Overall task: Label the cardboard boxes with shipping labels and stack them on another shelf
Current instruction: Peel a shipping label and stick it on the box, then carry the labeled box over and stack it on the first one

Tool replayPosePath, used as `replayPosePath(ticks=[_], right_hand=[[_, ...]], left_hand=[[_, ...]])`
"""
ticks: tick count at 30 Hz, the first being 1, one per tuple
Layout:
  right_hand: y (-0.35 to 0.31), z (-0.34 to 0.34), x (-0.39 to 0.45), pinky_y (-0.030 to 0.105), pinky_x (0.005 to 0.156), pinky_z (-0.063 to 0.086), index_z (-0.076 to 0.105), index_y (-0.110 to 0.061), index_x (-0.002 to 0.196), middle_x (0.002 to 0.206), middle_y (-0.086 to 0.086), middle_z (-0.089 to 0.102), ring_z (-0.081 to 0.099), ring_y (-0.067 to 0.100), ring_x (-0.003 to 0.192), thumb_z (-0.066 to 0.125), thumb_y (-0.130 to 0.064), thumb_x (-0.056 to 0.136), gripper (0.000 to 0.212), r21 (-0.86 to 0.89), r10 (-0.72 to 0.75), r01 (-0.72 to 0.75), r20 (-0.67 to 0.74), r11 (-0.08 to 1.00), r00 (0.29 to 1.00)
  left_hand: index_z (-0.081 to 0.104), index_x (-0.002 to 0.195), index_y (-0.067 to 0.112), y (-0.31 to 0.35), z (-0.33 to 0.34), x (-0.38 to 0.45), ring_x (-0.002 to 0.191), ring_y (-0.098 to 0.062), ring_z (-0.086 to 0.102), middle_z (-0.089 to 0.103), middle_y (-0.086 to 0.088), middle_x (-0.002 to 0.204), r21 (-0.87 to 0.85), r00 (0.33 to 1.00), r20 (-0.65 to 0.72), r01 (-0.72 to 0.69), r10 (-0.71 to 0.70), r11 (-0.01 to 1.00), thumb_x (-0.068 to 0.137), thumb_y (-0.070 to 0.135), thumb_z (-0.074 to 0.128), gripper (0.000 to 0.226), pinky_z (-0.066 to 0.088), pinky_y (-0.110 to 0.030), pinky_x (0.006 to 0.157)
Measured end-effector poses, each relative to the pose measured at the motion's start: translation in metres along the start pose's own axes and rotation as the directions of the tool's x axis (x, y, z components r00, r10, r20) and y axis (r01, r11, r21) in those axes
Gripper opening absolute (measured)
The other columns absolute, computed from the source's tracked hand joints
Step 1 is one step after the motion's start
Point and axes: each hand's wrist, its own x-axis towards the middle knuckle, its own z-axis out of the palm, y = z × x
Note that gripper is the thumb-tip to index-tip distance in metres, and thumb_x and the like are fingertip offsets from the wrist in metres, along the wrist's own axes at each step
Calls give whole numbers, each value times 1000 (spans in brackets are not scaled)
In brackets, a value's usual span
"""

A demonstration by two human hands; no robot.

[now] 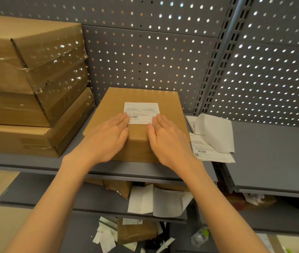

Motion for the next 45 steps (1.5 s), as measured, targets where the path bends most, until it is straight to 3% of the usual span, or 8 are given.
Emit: replayPosePath(ticks=[10,16,18,21,28,35,42,45], right_hand=[[15,1,-6,30,118,8,21,-7,149,157,10,19,13,19,146,15,-32,103,53,-42,9,-11,-50,999,999],[27,-2,-4,35,116,13,21,-11,149,157,9,20,16,22,145,26,-40,101,57,97,117,-98,-223,990,968],[34,-4,-2,34,114,18,22,-13,149,156,6,24,21,20,143,34,-40,99,58,355,239,-149,-227,923,944],[42,-5,3,33,107,30,24,-16,149,152,1,31,32,18,137,48,-38,95,63,756,428,-235,-65,611,902],[49,5,6,25,69,44,44,-20,138,124,0,57,57,14,102,61,-39,86,58,908,485,-392,279,149,829],[49,6,5,29,69,47,60,-30,107,109,0,66,61,18,93,66,-30,82,26,925,452,-375,312,54,836],[44,-4,-3,23,64,46,51,-24,130,115,-3,64,62,11,92,67,-27,83,50,961,425,-270,219,62,878],[46,-14,-7,23,66,46,47,-25,134,117,-5,63,61,11,96,68,-27,83,56,974,423,-216,167,70,891]], left_hand=[[10,150,12,-5,-5,-10,145,-10,4,4,0,158,27,999,-7,46,-46,999,103,26,18,49,-3,-15,109],[34,144,14,-23,-7,-8,140,-20,25,30,-6,152,-254,966,-170,146,-193,956,99,24,38,46,15,-35,114],[37,143,17,-31,-5,-6,135,-21,33,36,-5,149,-474,915,-206,217,-347,853,96,24,47,48,25,-35,109],[41,140,21,-36,-2,-1,119,-12,38,41,0,142,-800,815,-108,269,-569,537,93,23,52,48,29,-27,97],[58,113,21,-36,3,-2,95,-18,54,60,-2,105,-936,735,248,351,-631,41,83,37,61,34,42,-34,87],[60,109,19,-36,2,-5,91,-18,55,62,-2,103,-939,744,271,343,-610,2,82,34,63,31,43,-32,82],[62,92,25,-26,-6,-11,86,-14,54,60,3,97,-975,755,153,221,-638,28,84,31,59,10,42,-29,75],[62,106,21,-18,-13,-12,86,-12,54,60,4,98,-988,769,86,148,-633,45,85,30,58,22,40,-26,69]])
